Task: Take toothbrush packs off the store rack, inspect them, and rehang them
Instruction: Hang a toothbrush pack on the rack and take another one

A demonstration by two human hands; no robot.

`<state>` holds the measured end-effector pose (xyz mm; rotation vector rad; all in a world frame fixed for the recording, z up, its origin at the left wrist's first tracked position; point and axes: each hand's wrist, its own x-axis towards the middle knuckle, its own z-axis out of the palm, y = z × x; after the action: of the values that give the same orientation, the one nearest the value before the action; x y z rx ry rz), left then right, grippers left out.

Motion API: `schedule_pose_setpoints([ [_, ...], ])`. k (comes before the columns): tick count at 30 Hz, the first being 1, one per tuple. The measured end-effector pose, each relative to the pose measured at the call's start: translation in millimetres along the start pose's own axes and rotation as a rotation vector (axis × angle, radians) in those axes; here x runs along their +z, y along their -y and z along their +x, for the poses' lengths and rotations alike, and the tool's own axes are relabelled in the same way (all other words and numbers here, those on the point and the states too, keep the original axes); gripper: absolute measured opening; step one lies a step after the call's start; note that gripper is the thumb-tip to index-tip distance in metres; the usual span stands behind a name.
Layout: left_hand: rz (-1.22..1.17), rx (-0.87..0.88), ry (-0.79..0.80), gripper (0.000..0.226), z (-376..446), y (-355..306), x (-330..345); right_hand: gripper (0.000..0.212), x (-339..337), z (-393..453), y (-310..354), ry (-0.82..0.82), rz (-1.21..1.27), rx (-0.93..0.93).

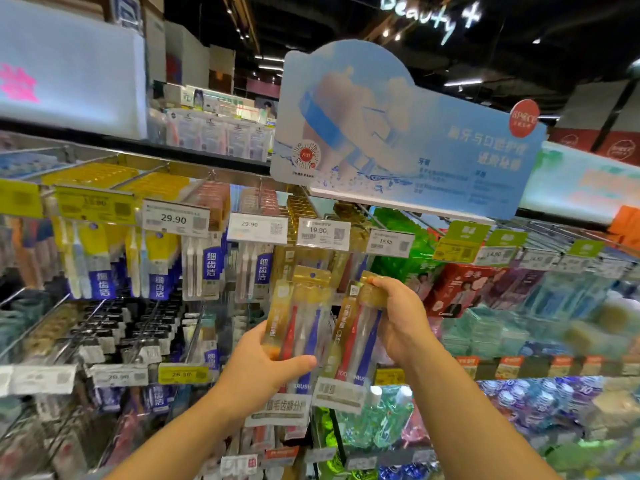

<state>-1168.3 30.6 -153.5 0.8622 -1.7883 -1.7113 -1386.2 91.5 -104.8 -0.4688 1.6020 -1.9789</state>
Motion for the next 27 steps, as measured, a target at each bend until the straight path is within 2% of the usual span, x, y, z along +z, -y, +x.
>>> schedule_pose_setpoints([
  [3,0.043,-0.001,0.019,0.061,5,-6,5,0.016,-9,14,4,-0.008,0.036,-0.03],
  [8,0.069,-0.008,0.019,0.051,15,-13,19,0.014,-23,28,14,0.021,0.041,-0.095],
  [11,0.064,-0.028,0.006,0.058,18,-20,30,0.014,-28,37,18,0.05,0.028,-0.119],
  [14,0.051,-0.053,0.009,0.088,23,-22,40,0.015,-30,44,22,0.104,0.012,-0.167],
  [15,0.055,-0.065,0.006,0.091,25,-23,43,0.015,-30,45,24,0.123,-0.003,-0.185],
  [18,0.079,-0.058,0.021,0.059,31,-26,52,0.017,-30,50,23,0.152,-0.037,-0.237],
  [20,0.082,-0.06,0.028,0.051,34,-28,58,0.016,-31,54,21,0.172,-0.05,-0.251],
  [27,0.087,-0.08,0.022,0.069,44,-35,70,0.016,-32,62,21,0.213,-0.07,-0.277],
])
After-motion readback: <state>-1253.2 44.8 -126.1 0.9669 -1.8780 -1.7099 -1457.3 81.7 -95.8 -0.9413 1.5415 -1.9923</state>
